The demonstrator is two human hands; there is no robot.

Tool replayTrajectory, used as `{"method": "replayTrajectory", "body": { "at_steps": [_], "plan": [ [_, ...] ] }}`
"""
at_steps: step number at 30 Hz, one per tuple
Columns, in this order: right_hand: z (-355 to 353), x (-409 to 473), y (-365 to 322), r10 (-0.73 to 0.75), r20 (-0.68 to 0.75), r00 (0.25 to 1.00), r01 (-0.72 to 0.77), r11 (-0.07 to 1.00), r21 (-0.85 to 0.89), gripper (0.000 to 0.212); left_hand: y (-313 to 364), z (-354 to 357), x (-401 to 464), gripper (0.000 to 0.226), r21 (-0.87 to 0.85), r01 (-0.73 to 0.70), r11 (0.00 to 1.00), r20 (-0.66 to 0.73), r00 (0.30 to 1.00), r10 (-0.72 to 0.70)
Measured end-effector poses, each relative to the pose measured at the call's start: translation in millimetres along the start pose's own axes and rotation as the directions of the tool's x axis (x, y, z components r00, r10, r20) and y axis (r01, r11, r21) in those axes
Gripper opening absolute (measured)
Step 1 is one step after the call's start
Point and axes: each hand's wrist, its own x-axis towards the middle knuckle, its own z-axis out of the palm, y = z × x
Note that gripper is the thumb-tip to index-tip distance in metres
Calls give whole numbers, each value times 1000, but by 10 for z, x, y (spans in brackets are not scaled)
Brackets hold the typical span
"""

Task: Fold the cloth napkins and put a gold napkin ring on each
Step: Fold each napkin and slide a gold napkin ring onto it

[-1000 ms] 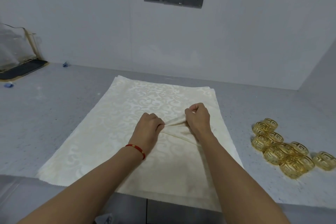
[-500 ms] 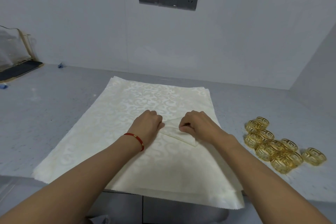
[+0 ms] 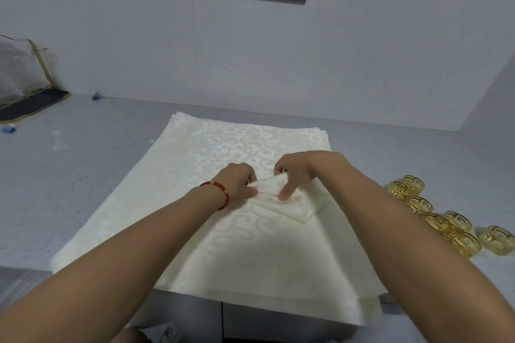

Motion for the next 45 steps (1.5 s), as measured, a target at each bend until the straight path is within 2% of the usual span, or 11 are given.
{"method": "replayTrajectory", "body": {
  "at_steps": [10, 15, 18, 24, 28, 32, 33, 35, 37, 40, 45],
  "plan": [
    [-90, -247, -208, 4, 74, 997, 5, 993, -119, 41, -86, 202, -183, 11, 220, -255, 942, -125, 950, 286],
    [-135, -607, -381, -57, -171, 984, -1, 948, -319, 35, -68, 108, -399, 10, 281, -383, 880, -271, 848, 456],
    [-84, -875, -518, -214, -338, 917, -38, 795, -606, 23, 1, 37, -508, 11, 400, -448, 800, -299, 761, 576],
    [640, -1127, -595, -318, -393, 863, -62, 706, -705, 34, 114, 215, -848, 33, 464, -471, 750, -210, 764, 610],
    [1062, -990, -468, -432, -618, 657, -60, 787, -614, 49, -76, 243, -885, 22, 291, -486, 824, -177, 819, 546],
    [911, -1024, -500, -246, -495, 833, -26, 877, -479, 45, -91, 199, -923, 6, 212, -458, 863, -120, 864, 488],
    [854, -1007, -423, -188, -440, 878, 31, 940, -340, 28, -44, 183, -923, 11, 207, -432, 878, -107, 882, 459],
    [664, -1079, -292, -31, -318, 948, 30, 1000, -9, 44, 31, 114, -872, 27, 172, -367, 914, -46, 924, 380],
    [575, -1098, -72, 31, -290, 956, 56, 957, 286, 56, 47, 18, -783, 37, 101, -315, 944, 17, 949, 314],
    [652, -1049, 220, 79, -243, 967, 92, 780, 620, 59, 21, -88, -682, 8, 8, -263, 965, 96, 961, 261],
    [907, -889, 235, 257, -280, 925, 22, 699, 715, 53, -19, -186, -605, 31, -162, -167, 973, 139, 972, 190]
  ]
}}
